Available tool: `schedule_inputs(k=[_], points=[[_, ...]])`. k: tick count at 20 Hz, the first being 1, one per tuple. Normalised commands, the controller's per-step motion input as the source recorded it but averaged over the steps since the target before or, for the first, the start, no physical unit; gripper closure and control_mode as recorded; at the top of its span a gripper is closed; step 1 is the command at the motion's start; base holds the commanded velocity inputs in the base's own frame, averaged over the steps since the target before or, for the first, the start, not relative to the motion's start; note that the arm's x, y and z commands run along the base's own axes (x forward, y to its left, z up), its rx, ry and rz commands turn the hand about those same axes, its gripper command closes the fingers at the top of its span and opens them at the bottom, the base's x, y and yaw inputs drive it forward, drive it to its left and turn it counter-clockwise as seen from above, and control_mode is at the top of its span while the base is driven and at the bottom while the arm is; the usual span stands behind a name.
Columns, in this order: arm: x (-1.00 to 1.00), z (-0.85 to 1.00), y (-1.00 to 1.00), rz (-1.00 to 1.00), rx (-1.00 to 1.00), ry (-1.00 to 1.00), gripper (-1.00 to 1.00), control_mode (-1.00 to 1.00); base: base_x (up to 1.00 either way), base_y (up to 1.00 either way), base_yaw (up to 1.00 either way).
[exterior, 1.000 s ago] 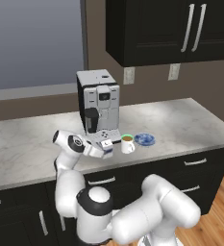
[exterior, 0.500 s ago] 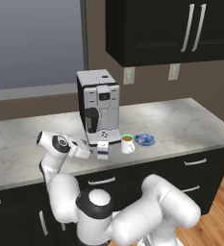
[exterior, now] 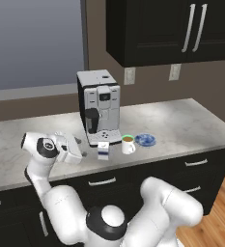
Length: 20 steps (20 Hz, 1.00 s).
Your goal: Take a sugar cube from the saucer and place it inside the coffee. Then, grab milk from the fridge and place it next to the coffee on the counter to sweeten the coffee.
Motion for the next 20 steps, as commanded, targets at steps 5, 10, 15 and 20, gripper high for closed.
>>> schedule_inputs(k=[5, 10, 15, 20], points=[[-0.98, 0.97, -0.53, -0.08, 0.0, -0.26, -1.0, -1.0, 0.0, 0.0, 0.0], [-0.7, 0.97, -0.77, -0.07, 0.0, -0.17, -1.0, -1.0, 0.0, 0.0, 0.0], [-0.77, 0.52, -0.93, -0.13, 0.06, -0.32, -1.0, -1.0, 0.0, 0.0, 0.0], [-0.71, 0.47, -0.64, -0.09, 0.05, -0.33, -1.0, -1.0, 0.0, 0.0, 0.0]])
